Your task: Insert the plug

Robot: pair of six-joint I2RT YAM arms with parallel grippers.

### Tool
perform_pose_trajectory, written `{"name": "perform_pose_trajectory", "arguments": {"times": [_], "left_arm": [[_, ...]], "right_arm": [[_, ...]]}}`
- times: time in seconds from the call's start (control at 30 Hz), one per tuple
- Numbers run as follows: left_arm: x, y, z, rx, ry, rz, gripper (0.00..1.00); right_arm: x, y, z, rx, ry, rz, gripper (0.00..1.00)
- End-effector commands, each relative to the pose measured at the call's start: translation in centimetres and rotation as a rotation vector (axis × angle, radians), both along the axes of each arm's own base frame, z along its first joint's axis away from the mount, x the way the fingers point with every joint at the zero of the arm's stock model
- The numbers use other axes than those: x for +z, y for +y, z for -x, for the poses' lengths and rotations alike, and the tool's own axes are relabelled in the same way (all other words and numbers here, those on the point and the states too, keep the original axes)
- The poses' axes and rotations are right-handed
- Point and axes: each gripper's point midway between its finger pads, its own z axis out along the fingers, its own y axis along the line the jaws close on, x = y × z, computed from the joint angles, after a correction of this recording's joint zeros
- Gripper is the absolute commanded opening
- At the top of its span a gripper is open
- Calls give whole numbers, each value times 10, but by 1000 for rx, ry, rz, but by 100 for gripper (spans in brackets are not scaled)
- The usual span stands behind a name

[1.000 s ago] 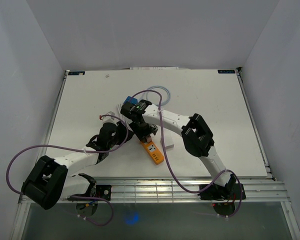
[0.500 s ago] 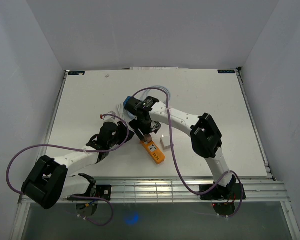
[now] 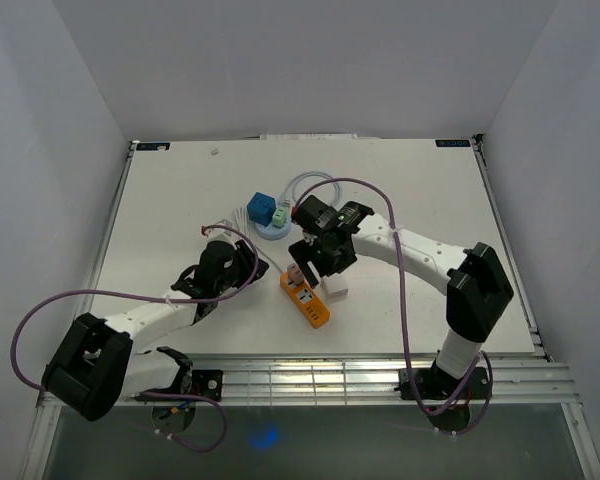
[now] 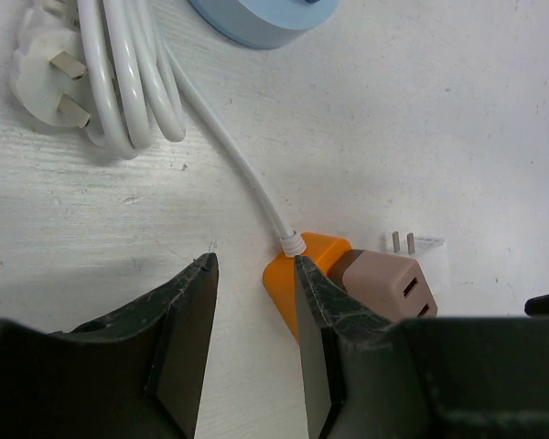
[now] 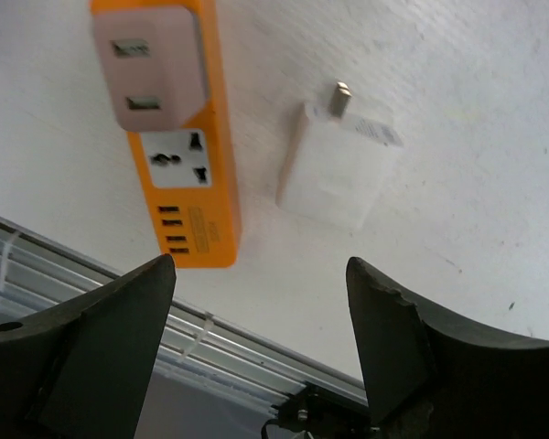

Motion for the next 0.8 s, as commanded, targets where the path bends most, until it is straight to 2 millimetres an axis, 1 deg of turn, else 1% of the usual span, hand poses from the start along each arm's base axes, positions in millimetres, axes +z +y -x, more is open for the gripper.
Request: {"name": "perform_pose_trajectory", "arguments": {"times": [0.0,0.07,0.13,0.17,0.2,0.23,0.27,0.3,0.33,0.37,0.43,0.53,0.67,0.77], "left_arm": [[25,0,-10,6,-56,5,50],[29,-1,-10,1,-63,7,50],[35,-2,-10,-6,-78,12,51],[38,-4,-10,-16,-81,16,52],[40,-5,-9,-36,-89,10,56],[44,-8,-9,-54,-100,13,61],[47,-10,-9,-67,-107,16,69],[49,-10,-9,-70,-115,17,71],[51,-15,-6,-100,-113,33,73],[54,-15,-6,-104,-120,36,76],[57,-15,-6,-105,-124,35,77],[59,-14,-5,-106,-122,29,77],[65,-14,-4,-106,-135,35,77],[66,-14,-4,-108,-135,35,78]], "right_arm": [[-1,-20,-7,-88,-76,13,81],[-11,-42,-5,-160,-101,76,82],[-19,-50,-7,-186,-128,88,83],[-28,-54,-3,-195,-118,98,84],[-30,-57,-5,-206,-130,102,84],[-33,-55,-7,-213,-140,93,84],[-36,-53,-8,-214,-141,88,85],[-38,-53,-8,-214,-138,80,85],[-37,-48,-12,-218,-155,63,85],[-38,-48,-15,-226,-166,65,86],[-39,-50,-21,-242,-181,73,85],[-47,-50,-27,-242,-180,82,85],[-54,-41,-33,-237,-168,33,84],[-60,-36,-30,-227,-145,9,84]]}}
